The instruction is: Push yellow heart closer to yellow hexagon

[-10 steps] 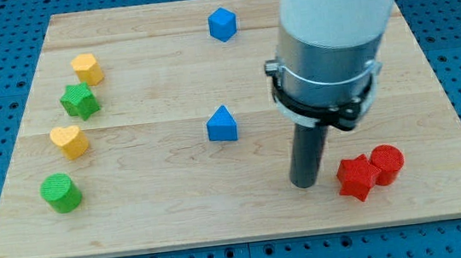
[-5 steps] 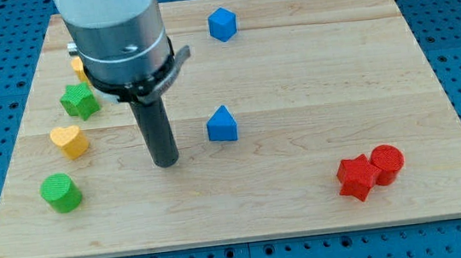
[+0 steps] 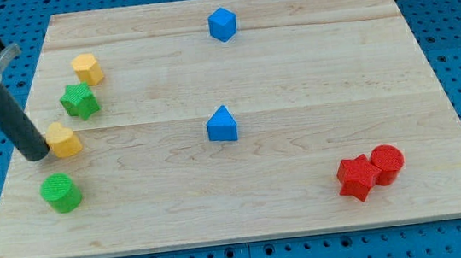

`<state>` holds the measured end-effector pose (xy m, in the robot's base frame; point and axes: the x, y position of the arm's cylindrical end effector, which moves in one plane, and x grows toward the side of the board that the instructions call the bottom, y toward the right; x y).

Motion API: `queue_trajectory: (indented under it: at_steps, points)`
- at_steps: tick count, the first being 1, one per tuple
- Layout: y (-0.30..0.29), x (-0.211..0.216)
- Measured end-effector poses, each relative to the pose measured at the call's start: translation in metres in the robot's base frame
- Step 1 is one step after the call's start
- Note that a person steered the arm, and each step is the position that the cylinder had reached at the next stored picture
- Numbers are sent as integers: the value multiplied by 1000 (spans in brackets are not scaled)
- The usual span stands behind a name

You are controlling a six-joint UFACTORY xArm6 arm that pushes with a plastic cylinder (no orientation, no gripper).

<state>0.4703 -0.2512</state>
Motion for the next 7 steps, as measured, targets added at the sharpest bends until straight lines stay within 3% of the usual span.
queue_trajectory:
  at_steps: [1,3,4,7]
  points:
    - [24,-14]
    - [47,-2]
    - [88,-9]
    - [91,-74]
